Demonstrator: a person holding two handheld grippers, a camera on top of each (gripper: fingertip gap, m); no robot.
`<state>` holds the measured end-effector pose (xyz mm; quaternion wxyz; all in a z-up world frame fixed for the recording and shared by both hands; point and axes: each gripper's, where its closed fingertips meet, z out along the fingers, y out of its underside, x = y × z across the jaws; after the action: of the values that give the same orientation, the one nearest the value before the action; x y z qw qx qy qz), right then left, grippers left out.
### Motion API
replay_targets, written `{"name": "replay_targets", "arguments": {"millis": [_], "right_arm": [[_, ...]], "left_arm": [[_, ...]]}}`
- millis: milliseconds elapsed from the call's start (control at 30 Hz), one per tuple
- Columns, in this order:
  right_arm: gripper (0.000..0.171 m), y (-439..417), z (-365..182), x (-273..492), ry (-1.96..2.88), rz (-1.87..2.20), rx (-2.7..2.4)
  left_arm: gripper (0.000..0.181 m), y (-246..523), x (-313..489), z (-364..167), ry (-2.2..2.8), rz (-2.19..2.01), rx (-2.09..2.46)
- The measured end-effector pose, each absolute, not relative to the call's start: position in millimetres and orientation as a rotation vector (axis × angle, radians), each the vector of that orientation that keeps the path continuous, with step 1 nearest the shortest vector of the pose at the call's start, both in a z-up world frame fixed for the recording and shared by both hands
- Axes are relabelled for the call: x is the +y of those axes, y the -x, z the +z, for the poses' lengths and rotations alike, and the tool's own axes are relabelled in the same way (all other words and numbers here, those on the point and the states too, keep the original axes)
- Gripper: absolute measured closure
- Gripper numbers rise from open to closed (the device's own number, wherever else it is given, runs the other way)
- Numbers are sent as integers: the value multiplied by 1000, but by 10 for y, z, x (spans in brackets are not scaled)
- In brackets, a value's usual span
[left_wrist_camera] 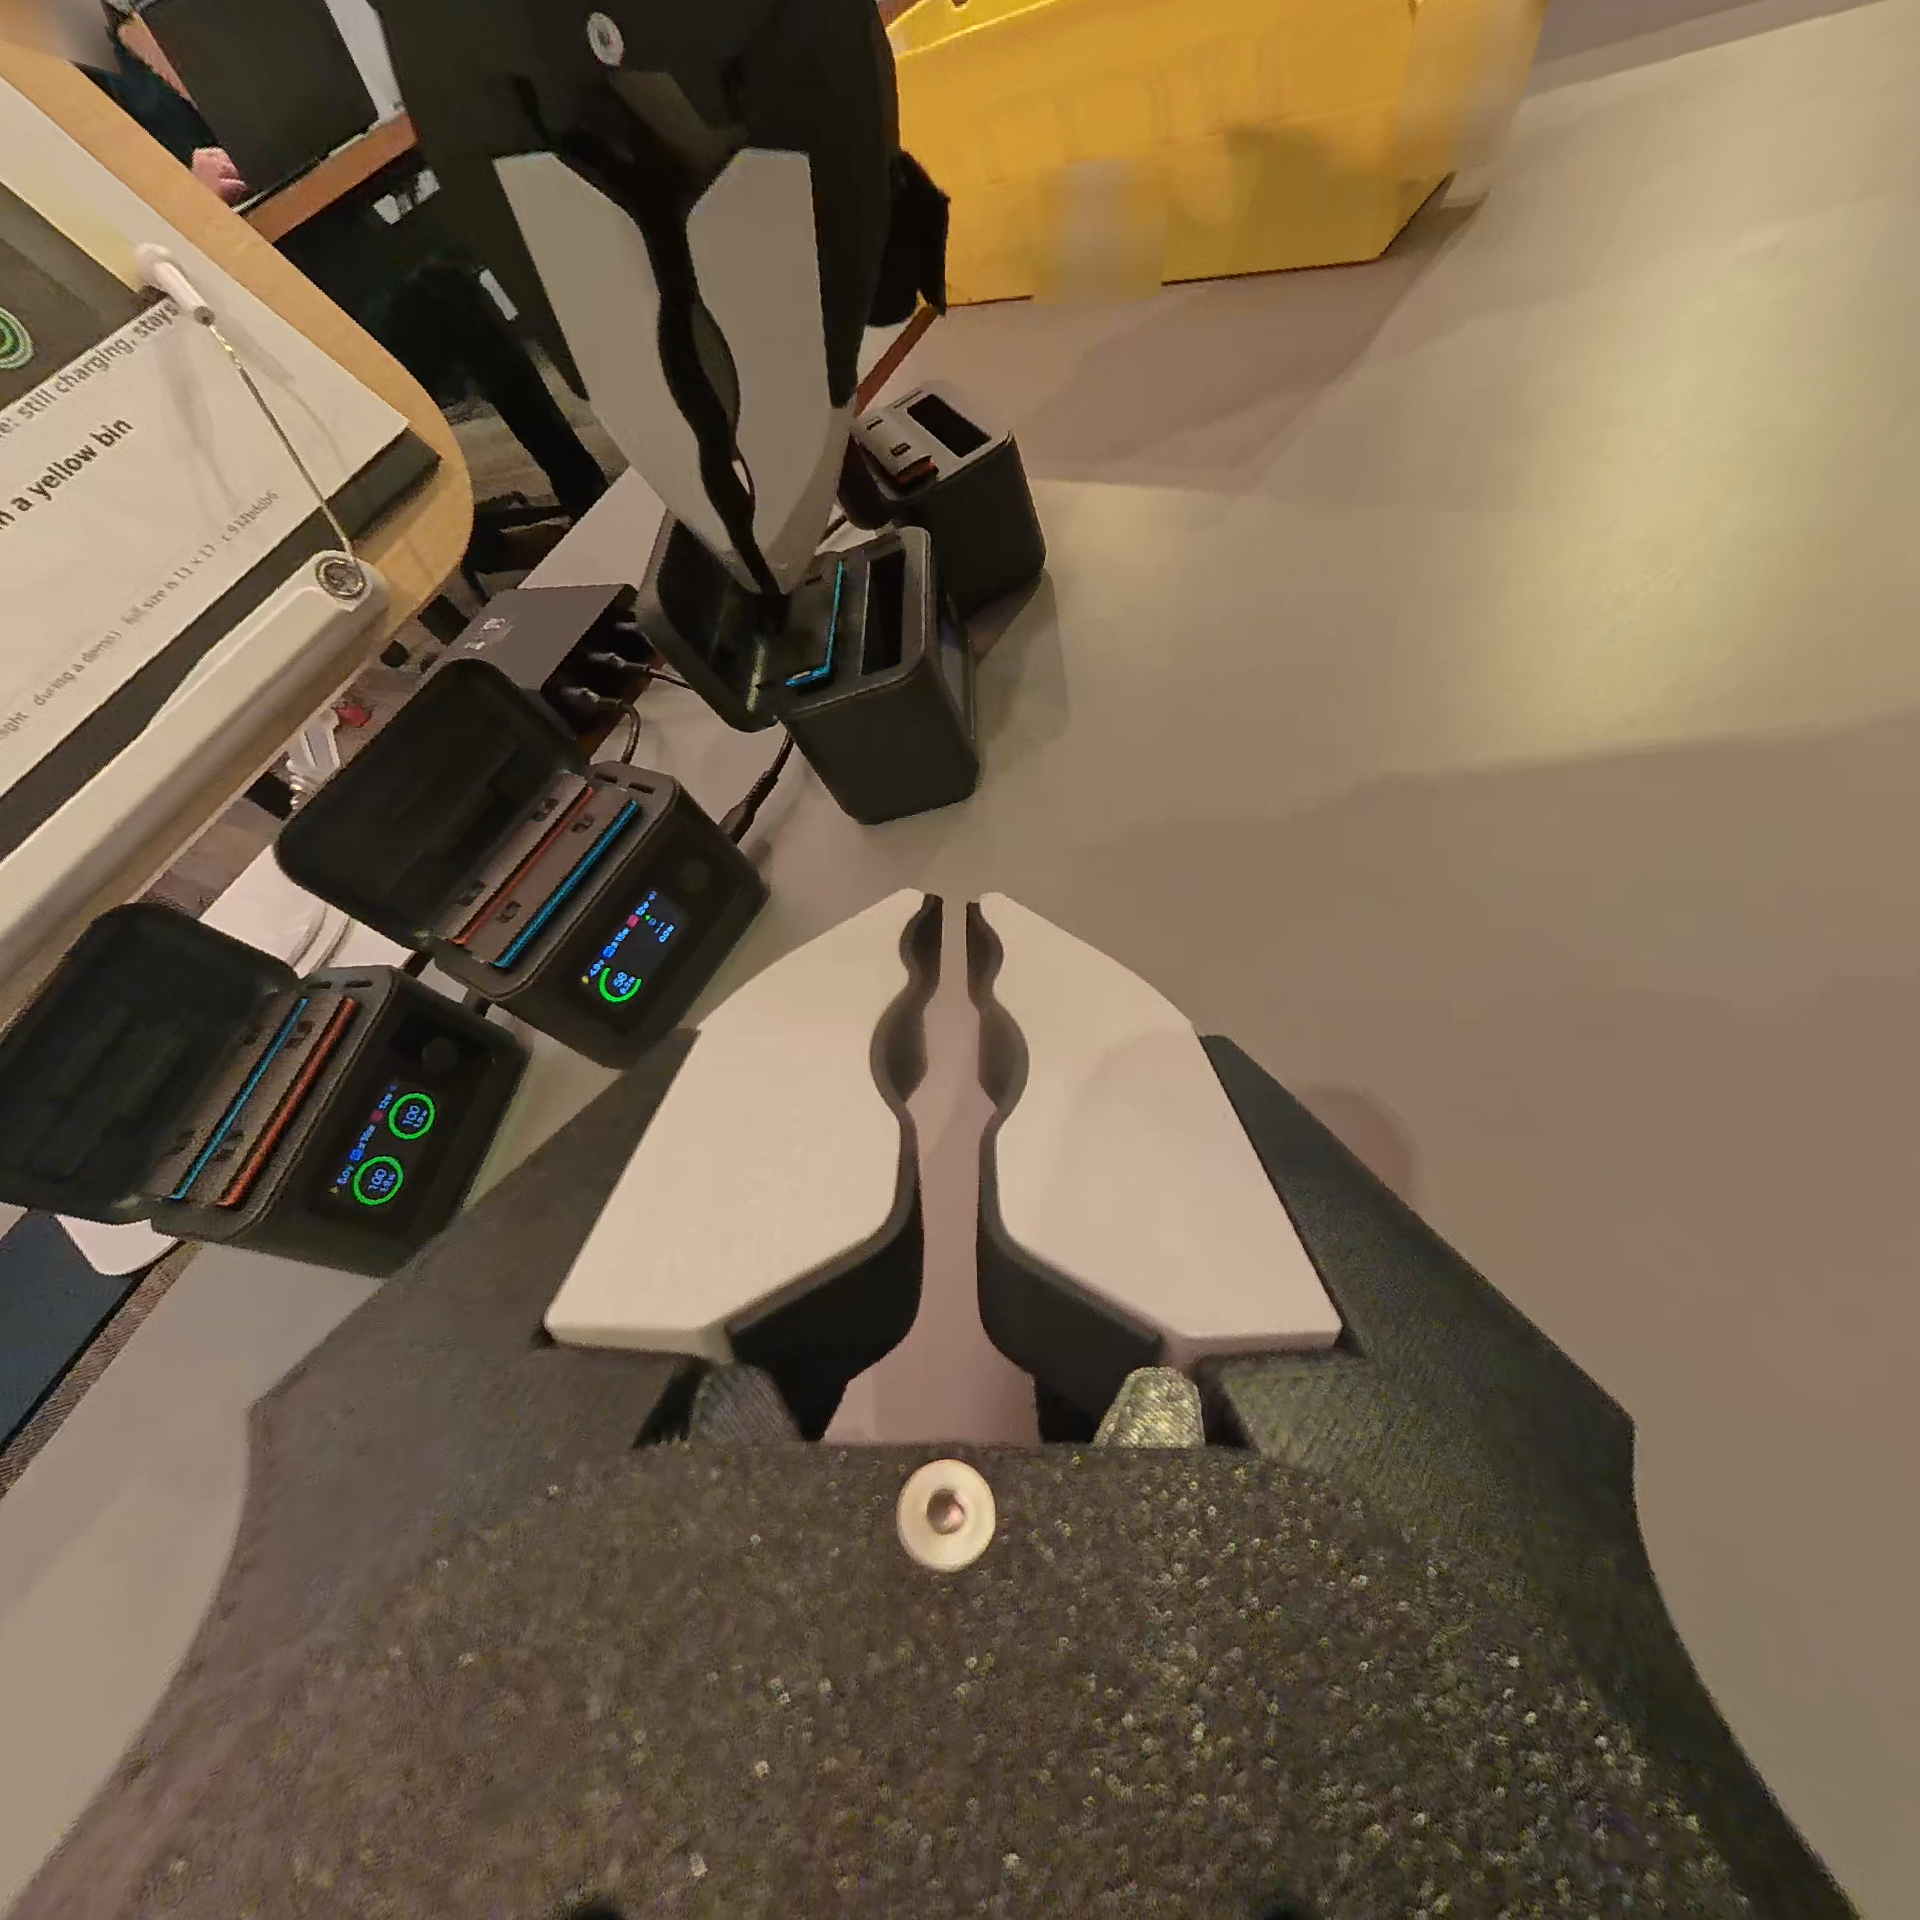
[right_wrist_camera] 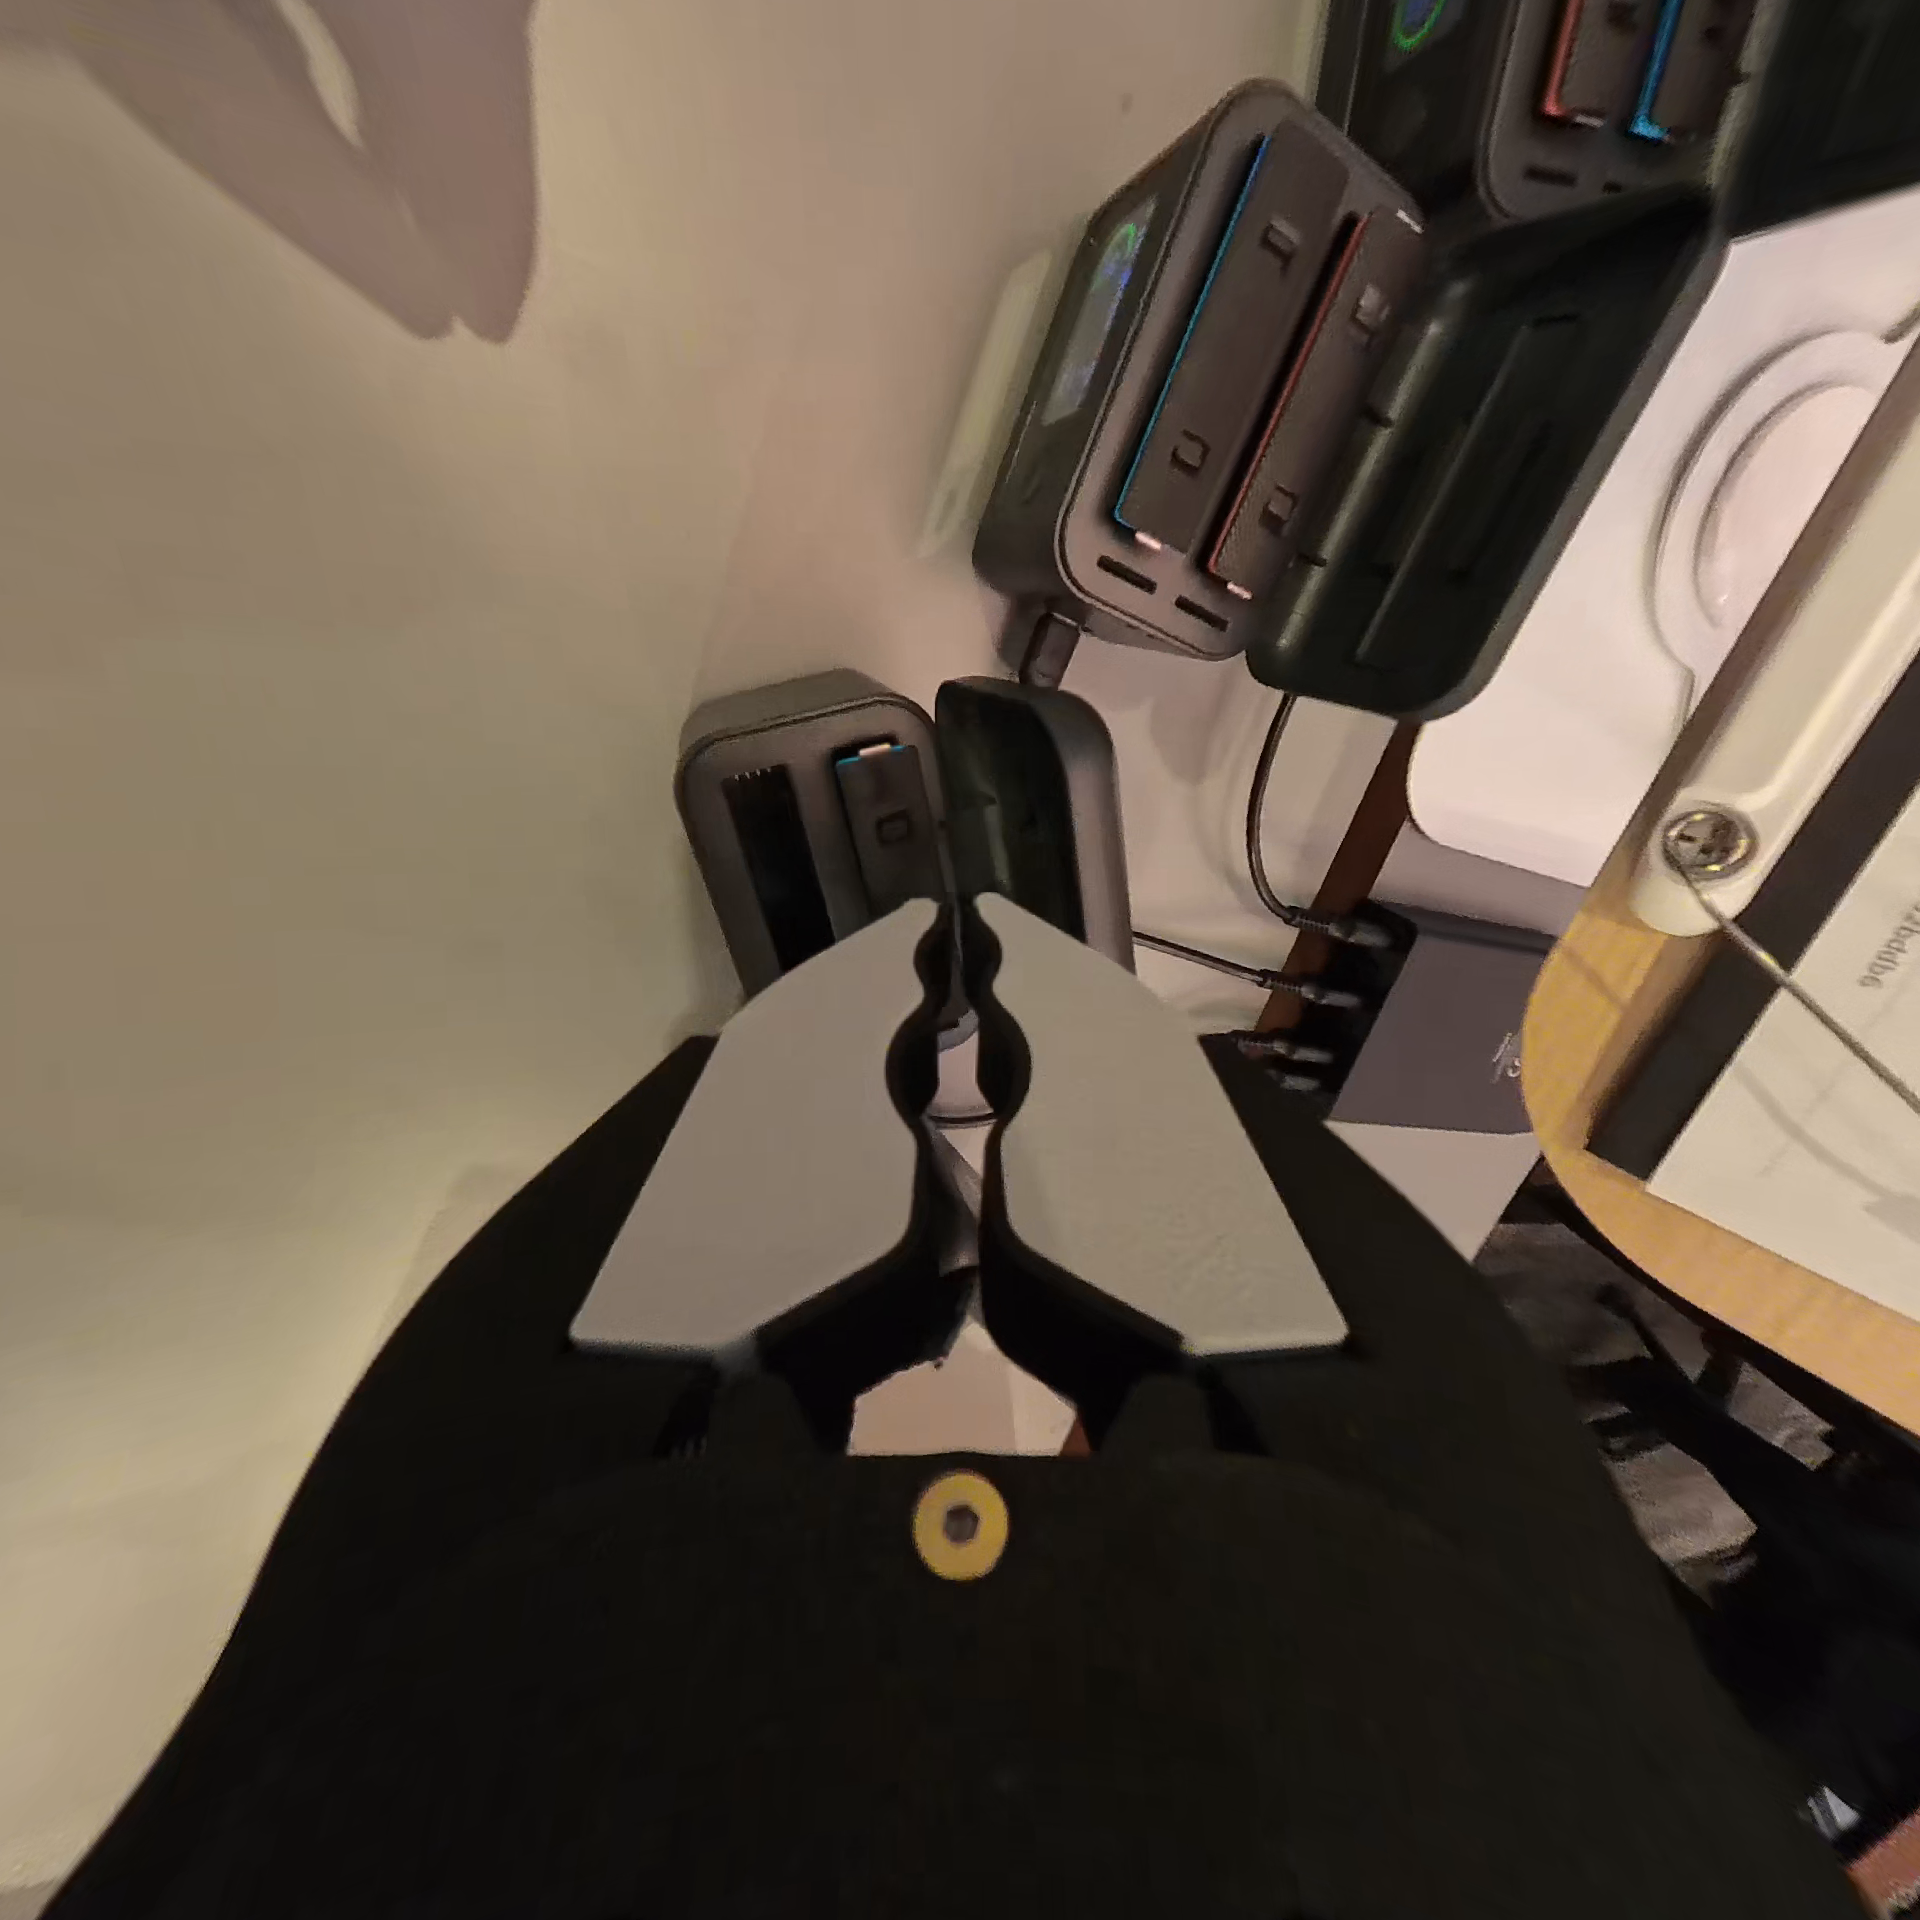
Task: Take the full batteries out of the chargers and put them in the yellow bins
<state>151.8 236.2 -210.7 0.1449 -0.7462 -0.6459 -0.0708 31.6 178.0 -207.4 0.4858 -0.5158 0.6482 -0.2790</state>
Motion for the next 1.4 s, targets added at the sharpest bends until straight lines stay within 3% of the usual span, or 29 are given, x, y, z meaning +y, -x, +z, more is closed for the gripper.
{"name": "replay_targets", "arguments": {"millis": [800, 933, 1133, 1400], "right_arm": [[171, -1523, -2164, 2350, 2164, -346, -1882], [171, -1366, -1876, 2310, 2044, -309, -1581], [171, -1451, -1139, 1856, 1889, -197, -652], [171, -1610, -1800, 1099, 1912, -176, -62]], "left_arm": [[179, -315, 1819, -2135, 1281, -668, 1577], [180, -301, 1862, -2088, 1296, -679, 1532], [181, -255, 2003, -1863, 1302, -694, 1375], [181, -171, 2156, -1642, 1289, -688, 1208]]}}
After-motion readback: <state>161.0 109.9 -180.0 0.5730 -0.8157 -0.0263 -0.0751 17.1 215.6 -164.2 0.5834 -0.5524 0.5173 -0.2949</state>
